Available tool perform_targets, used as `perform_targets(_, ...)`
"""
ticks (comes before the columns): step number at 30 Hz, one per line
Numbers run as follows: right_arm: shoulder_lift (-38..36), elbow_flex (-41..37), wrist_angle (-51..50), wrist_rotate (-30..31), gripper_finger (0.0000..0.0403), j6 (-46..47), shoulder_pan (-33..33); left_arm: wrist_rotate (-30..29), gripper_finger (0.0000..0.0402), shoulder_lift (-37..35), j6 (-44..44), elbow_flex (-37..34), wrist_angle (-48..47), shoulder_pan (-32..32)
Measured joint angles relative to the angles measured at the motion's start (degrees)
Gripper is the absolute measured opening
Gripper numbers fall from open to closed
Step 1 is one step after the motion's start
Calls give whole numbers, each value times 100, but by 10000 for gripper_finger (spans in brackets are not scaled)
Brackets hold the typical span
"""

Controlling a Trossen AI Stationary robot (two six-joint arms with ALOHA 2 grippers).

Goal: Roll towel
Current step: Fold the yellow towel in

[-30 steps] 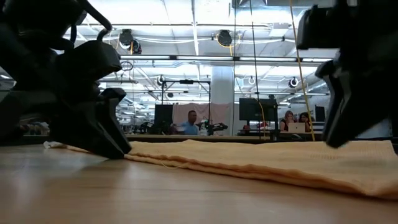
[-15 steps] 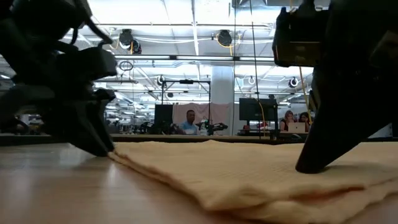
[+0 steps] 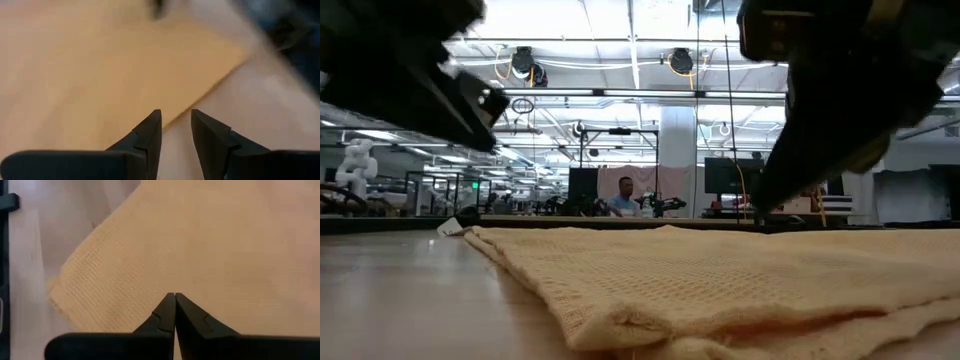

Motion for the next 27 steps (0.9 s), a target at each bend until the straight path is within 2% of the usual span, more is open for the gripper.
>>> perform_targets(4, -323, 4, -499, 180, 0, -161, -43, -114, 112, 703, 678, 109, 1200, -440)
perform_targets(8, -491, 7, -987, 497, 0, -157, -46, -441, 116, 1359, 931, 629, 1210, -565)
perform_targets(16, -560, 9, -1259, 188, 0, -96, 38, -352, 151, 2457, 1811, 1759, 1189, -563)
perform_targets(19, -560, 11, -1290, 185, 0, 20, 87, -551, 154, 2756, 1750, 2061, 941, -513)
perform_targets(22, -560, 14, -1256, 201, 0, 59, 106, -1112, 145, 2894, 1282, 2148, 407, -367)
perform_targets(25, -560, 16, -1426, 153, 0, 8, 122, -1137, 127, 2941, 827, 2140, -203, -197)
perform_targets(27, -562, 24, -1909, -58, 0, -19, 147, -1050, 112, 2904, 662, 2163, -697, -129)
